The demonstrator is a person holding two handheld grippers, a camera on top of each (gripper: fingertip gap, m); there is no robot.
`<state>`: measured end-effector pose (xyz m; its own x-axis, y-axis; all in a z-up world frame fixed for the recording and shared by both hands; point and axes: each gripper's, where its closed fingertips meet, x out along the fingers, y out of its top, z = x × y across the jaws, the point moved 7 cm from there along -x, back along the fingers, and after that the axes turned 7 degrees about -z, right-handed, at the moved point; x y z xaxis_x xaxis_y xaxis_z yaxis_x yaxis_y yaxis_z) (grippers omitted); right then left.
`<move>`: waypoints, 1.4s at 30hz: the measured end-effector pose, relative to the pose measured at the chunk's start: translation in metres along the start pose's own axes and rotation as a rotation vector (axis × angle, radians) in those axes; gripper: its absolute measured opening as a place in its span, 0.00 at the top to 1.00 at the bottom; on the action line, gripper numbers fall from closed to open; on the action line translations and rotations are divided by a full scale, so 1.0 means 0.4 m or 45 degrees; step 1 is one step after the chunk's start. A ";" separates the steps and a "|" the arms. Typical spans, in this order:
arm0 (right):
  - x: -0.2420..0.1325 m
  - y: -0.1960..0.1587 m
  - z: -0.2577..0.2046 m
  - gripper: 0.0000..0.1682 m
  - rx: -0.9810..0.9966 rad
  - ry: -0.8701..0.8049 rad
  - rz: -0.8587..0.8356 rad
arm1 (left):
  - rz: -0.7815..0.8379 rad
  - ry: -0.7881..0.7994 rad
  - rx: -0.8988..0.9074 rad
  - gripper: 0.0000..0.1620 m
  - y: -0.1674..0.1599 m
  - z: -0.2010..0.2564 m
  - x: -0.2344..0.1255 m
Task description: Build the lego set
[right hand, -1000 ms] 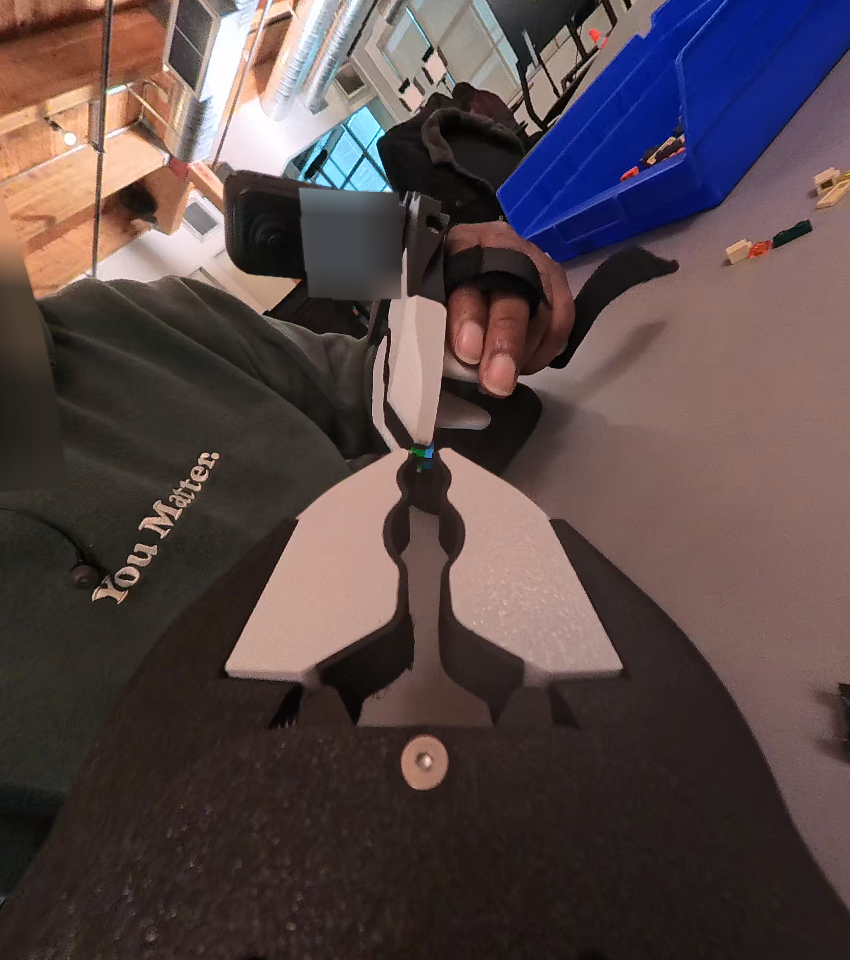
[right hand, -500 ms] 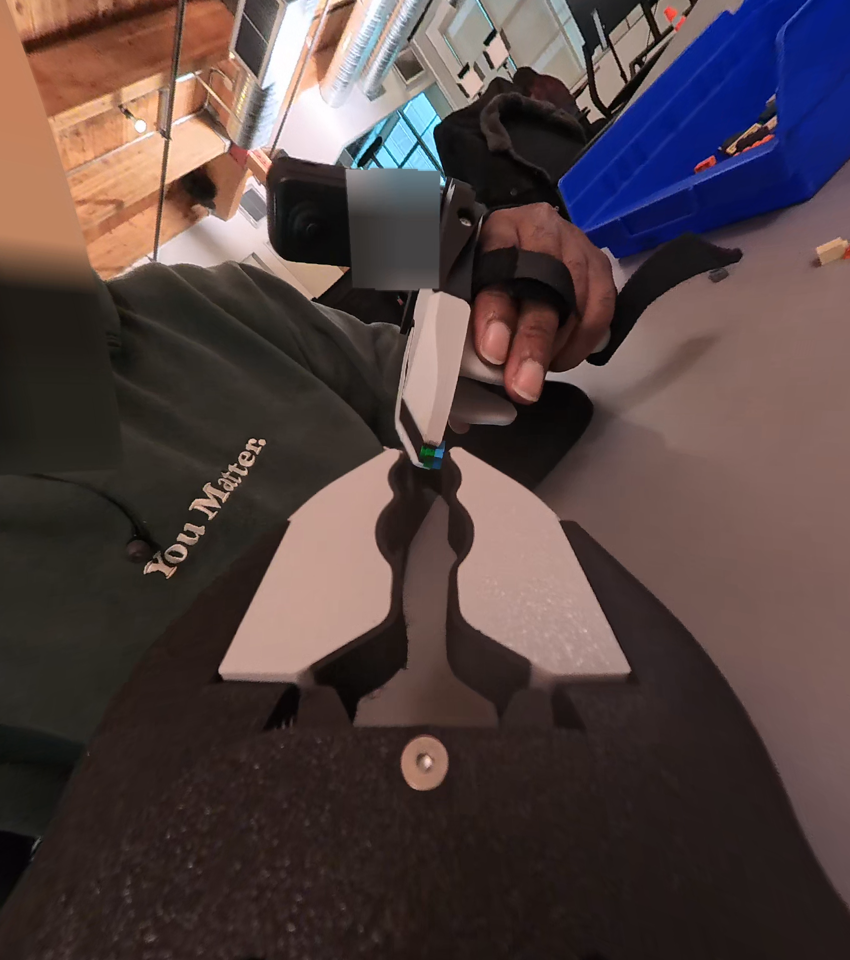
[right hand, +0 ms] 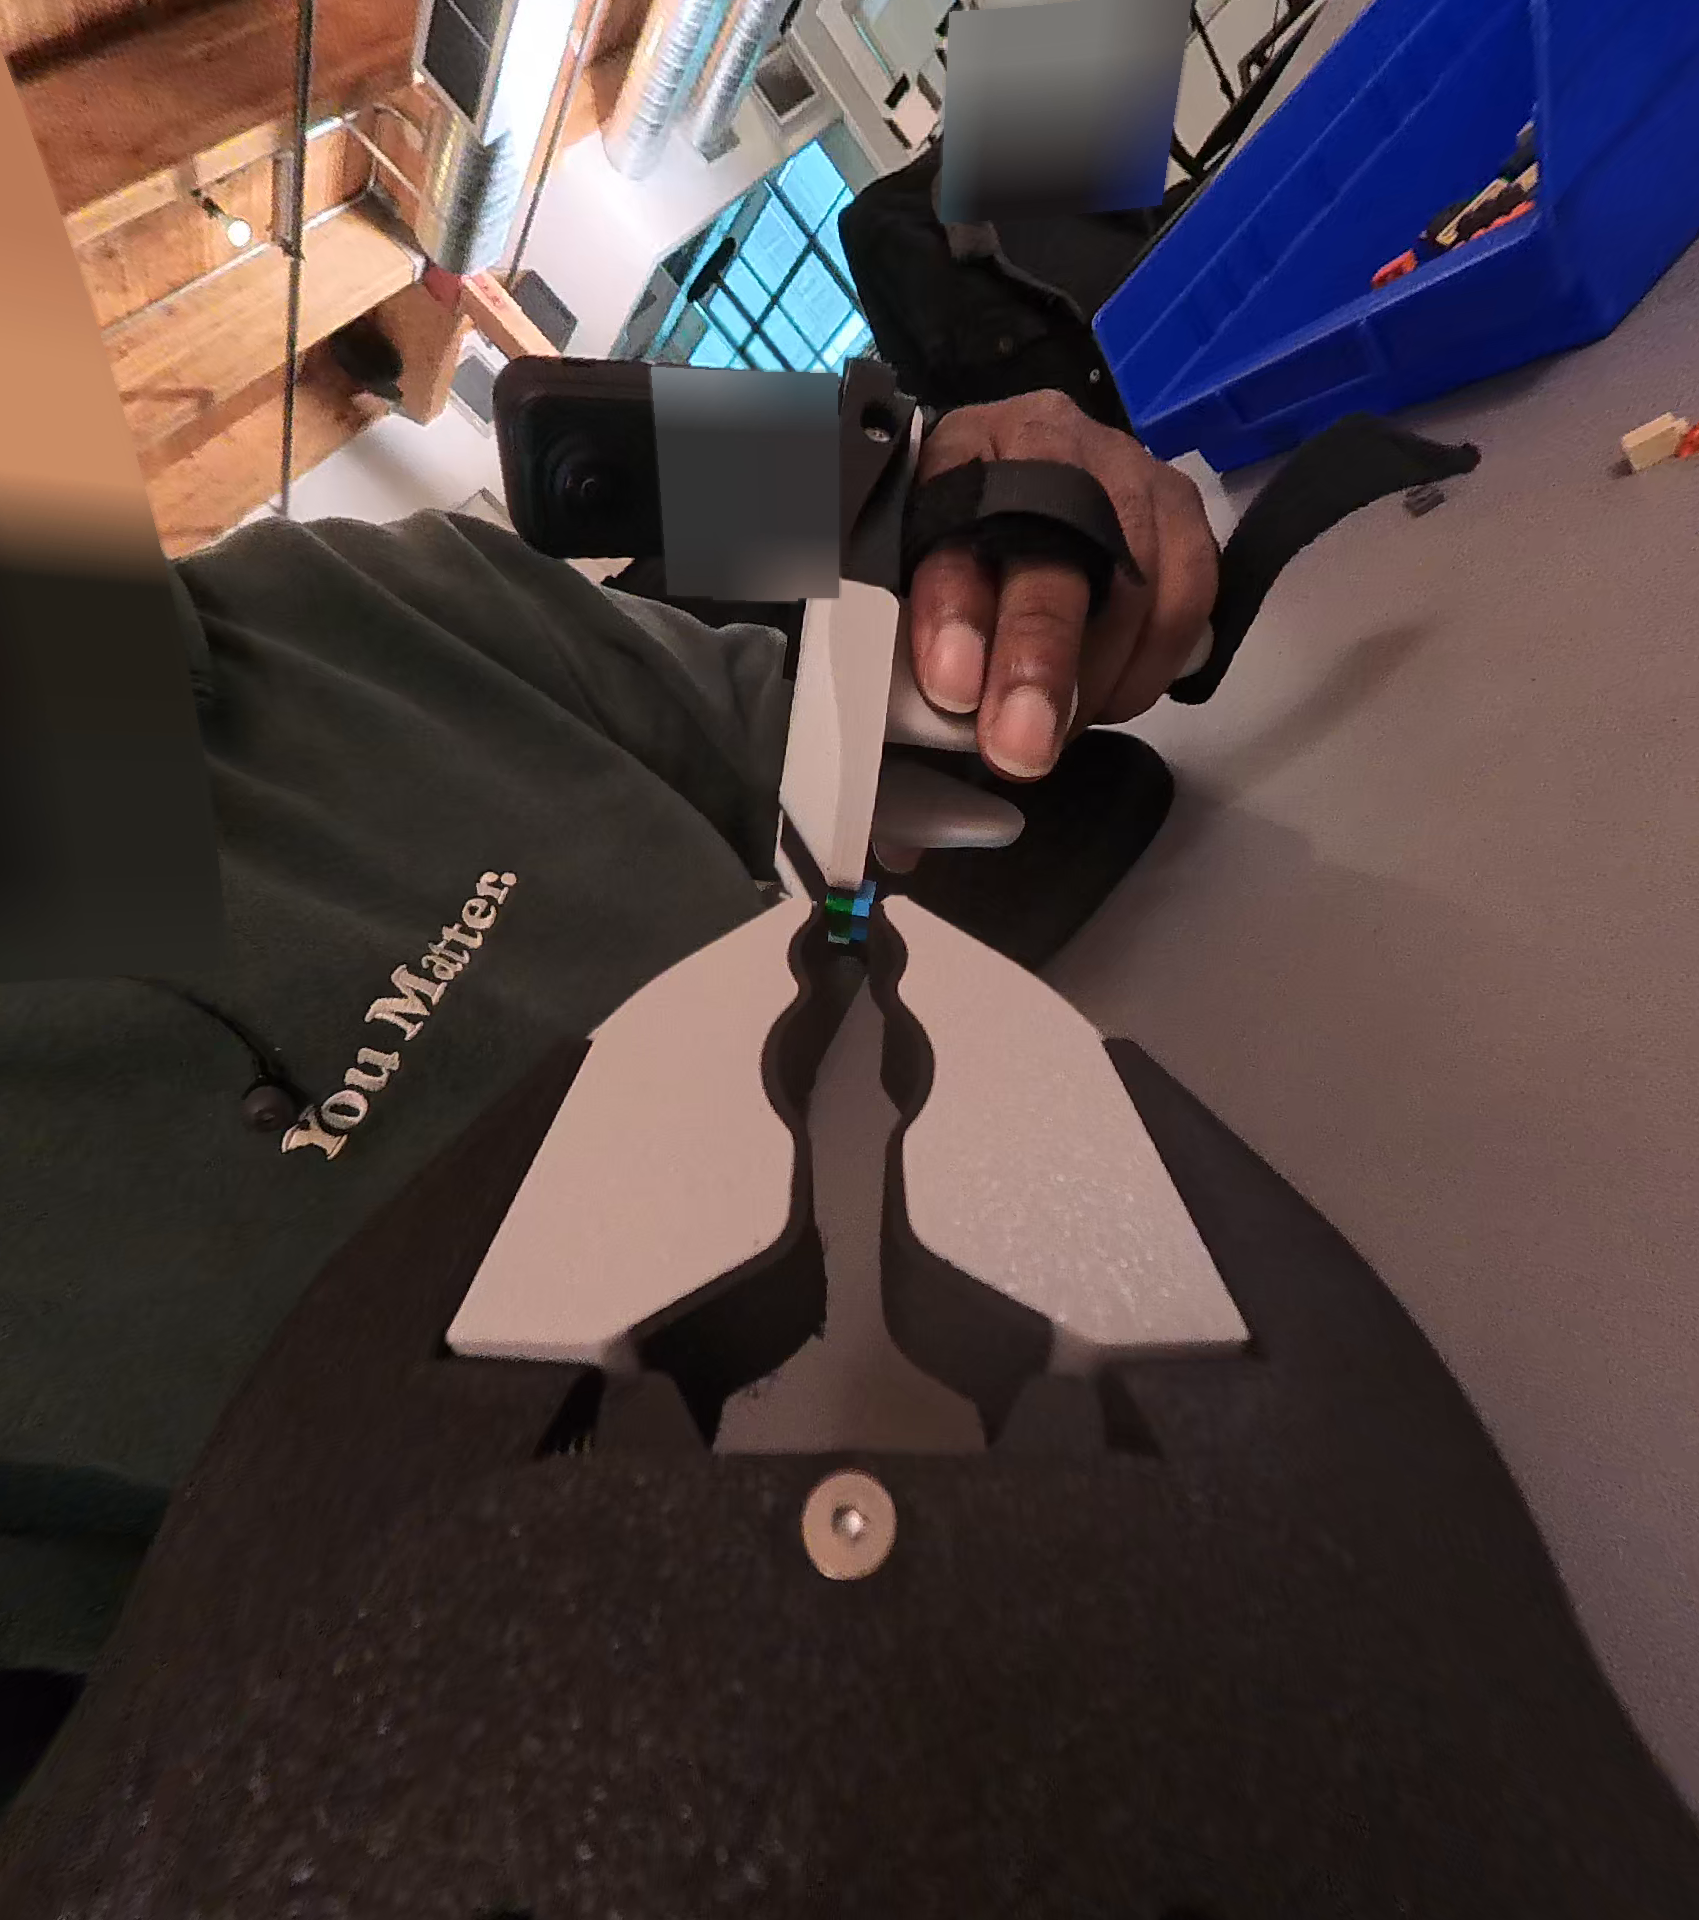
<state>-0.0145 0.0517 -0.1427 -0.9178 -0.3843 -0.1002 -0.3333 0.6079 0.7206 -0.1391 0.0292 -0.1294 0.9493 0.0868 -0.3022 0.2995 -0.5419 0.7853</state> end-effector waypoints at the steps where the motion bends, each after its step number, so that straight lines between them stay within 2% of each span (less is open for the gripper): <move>1: 0.000 -0.001 0.000 0.96 0.004 0.004 -0.004 | -0.002 0.000 0.001 0.94 0.000 0.000 0.000; 16: 0.001 -0.013 -0.003 0.96 0.033 0.074 -0.052 | -0.044 -0.048 0.043 0.95 0.001 0.014 0.004; 32: -0.004 -0.004 -0.002 0.95 0.031 0.060 0.018 | -0.071 0.004 0.028 0.95 0.002 0.001 0.001; 42: -0.010 0.009 -0.010 0.96 -0.016 0.024 0.050 | -0.005 0.072 -0.007 0.95 0.004 -0.006 0.000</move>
<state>-0.0112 0.0528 -0.1370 -0.9257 -0.3737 -0.0591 -0.2945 0.6138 0.7325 -0.1382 0.0304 -0.1268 0.9520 0.1364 -0.2742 0.3036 -0.5371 0.7870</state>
